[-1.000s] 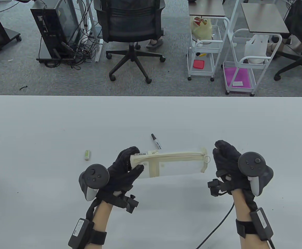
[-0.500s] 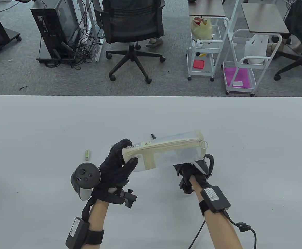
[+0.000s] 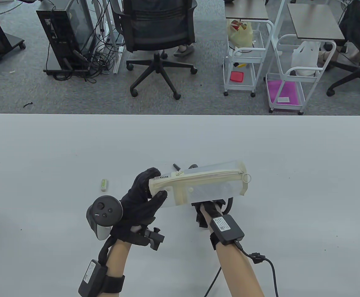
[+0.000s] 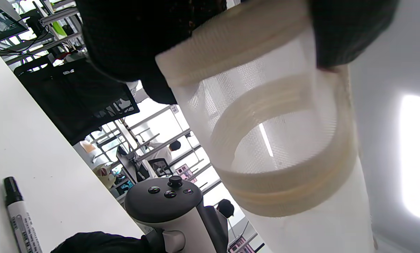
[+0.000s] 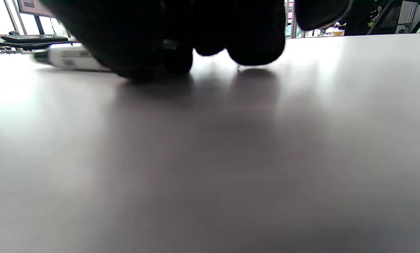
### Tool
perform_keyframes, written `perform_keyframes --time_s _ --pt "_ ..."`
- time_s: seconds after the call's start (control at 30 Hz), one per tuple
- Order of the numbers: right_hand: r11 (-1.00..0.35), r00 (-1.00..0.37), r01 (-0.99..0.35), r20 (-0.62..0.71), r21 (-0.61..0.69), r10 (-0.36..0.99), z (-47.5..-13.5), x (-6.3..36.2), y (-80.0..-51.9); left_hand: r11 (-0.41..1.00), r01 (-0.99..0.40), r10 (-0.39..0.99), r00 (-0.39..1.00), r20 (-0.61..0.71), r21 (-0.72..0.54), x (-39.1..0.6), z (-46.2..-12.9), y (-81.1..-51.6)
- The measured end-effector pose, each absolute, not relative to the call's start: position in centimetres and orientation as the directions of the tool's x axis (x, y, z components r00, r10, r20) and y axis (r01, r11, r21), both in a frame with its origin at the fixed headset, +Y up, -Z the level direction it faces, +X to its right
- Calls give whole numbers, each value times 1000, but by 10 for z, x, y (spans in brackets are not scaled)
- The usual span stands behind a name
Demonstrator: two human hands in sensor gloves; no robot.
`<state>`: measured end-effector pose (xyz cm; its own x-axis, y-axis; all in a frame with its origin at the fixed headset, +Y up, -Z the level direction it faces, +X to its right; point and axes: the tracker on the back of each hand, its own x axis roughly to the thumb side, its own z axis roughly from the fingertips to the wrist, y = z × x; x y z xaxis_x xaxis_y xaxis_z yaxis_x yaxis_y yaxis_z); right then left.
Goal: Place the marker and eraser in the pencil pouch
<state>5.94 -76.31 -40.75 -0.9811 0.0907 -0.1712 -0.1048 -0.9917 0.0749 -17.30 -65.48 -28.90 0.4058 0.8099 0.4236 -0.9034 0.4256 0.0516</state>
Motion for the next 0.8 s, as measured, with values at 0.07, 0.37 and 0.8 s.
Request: perform_keyframes --time_s 0.07,0.37,0.8 --pt "-993 -981 -99 -176 68 86 -406 68 -763 432 -901 807 412 423 53 -173 -289 -655" --pt "-932 -894 -362 -279 -14 352 -383 165 -746 433 -900 815 412 408 45 -177 -291 -663" --pt "-709 -653 -604 -285 -363 702 -320 316 -707 526 -850 783 494 378 21 -158 -293 -686"
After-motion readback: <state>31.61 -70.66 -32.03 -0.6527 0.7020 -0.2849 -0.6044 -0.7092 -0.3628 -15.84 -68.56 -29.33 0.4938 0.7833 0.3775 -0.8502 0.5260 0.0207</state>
